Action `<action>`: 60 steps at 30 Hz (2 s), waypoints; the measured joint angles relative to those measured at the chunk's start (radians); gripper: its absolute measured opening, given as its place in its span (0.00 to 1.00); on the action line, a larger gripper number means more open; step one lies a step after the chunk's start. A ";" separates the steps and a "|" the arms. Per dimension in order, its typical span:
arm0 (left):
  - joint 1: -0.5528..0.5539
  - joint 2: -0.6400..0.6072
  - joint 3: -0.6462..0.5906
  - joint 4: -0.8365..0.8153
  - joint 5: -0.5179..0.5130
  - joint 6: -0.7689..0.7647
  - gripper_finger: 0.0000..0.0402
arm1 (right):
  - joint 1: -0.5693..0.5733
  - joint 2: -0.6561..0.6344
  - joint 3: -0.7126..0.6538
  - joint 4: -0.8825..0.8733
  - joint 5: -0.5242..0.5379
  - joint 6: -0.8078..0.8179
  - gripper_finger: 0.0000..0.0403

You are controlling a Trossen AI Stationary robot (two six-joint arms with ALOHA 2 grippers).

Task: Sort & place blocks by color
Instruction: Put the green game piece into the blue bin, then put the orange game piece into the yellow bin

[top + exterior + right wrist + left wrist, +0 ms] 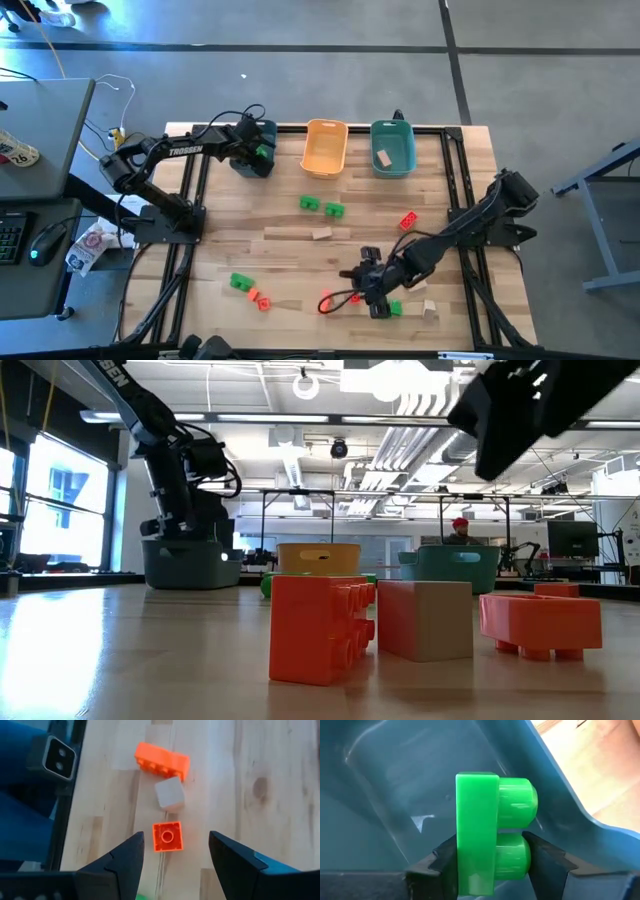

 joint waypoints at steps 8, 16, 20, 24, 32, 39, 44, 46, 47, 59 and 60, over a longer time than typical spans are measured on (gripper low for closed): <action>0.000 0.000 0.007 -0.013 0.044 -0.002 0.56 | 0.024 0.055 0.000 0.022 0.003 0.011 0.52; -0.002 0.000 0.130 -0.119 0.085 -0.001 0.58 | 0.028 0.121 0.000 0.052 0.003 -0.016 0.52; -0.016 -0.001 0.182 -0.155 0.114 0.000 0.58 | 0.028 0.147 0.000 0.077 0.006 -0.017 0.52; -0.047 -0.016 0.203 -0.169 0.116 0.025 0.58 | 0.029 0.172 0.000 0.095 0.007 -0.017 0.52; -0.121 -0.097 0.209 -0.241 0.115 0.037 0.58 | 0.030 0.215 0.000 0.100 0.001 -0.017 0.52; -0.201 -0.182 0.209 -0.320 0.114 0.035 0.58 | 0.030 0.238 0.000 0.115 0.006 -0.011 0.51; -0.279 -0.234 0.209 -0.383 0.112 0.034 0.58 | 0.029 0.238 0.000 0.116 0.019 0.012 0.41; -0.313 -0.249 0.209 -0.400 0.112 0.034 0.58 | 0.028 0.238 0.000 0.116 0.019 0.013 0.35; -0.331 -0.254 0.209 -0.408 0.112 0.034 0.58 | 0.028 0.238 0.001 0.117 0.018 0.013 0.32; -0.532 -0.277 0.209 -0.477 0.104 0.025 0.58 | 0.024 0.238 0.006 0.107 0.068 0.081 0.27; -0.549 -0.277 0.209 -0.479 0.102 0.024 0.58 | 0.021 0.238 0.012 0.100 0.078 0.081 0.27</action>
